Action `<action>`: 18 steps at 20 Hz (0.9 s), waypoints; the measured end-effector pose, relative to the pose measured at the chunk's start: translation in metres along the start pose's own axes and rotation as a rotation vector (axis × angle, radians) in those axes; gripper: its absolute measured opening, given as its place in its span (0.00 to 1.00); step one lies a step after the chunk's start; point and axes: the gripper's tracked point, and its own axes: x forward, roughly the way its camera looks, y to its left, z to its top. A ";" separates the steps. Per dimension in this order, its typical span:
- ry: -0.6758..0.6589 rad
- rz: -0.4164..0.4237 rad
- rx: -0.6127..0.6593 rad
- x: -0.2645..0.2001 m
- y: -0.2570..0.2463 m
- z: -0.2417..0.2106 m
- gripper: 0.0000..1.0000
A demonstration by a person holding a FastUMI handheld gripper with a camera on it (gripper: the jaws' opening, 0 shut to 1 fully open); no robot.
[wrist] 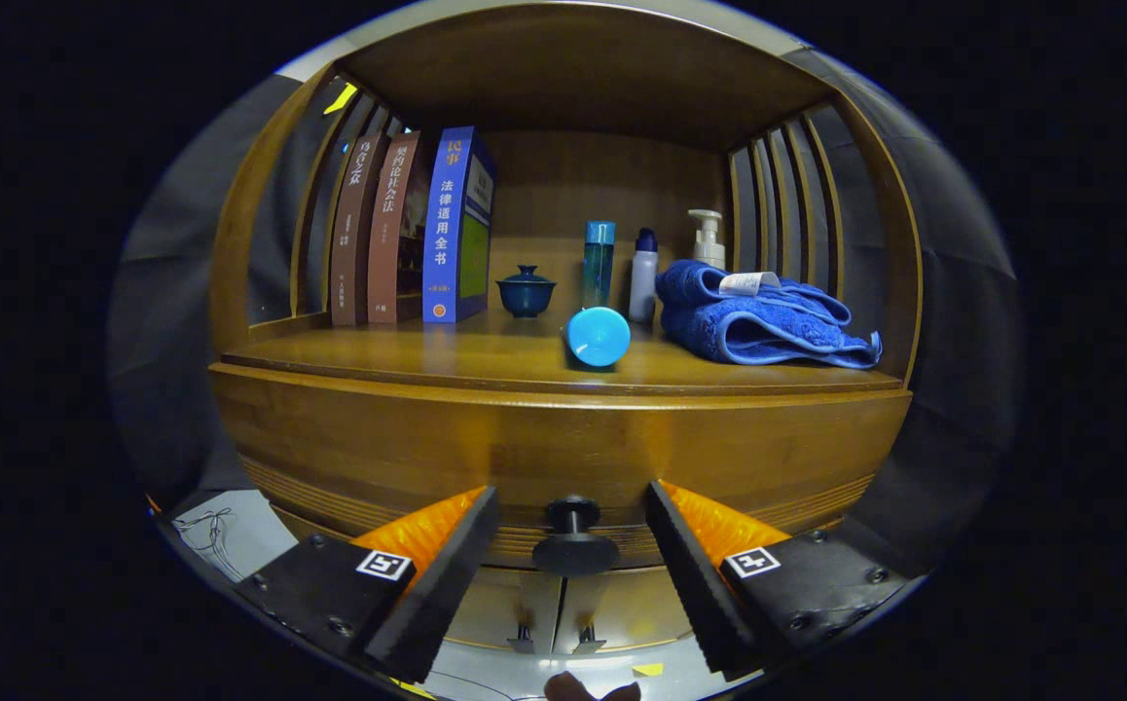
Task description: Pull open the drawer, take out the items inside it, and place them on the countertop above the cabinet.
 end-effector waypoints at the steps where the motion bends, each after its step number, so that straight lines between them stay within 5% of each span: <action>1: 0.003 0.000 -0.004 -0.001 -0.001 0.002 1.00; 10: -0.130 -0.010 -0.045 -0.026 -0.003 0.098 1.00; 18: -0.320 0.010 -0.108 -0.097 0.004 0.213 0.99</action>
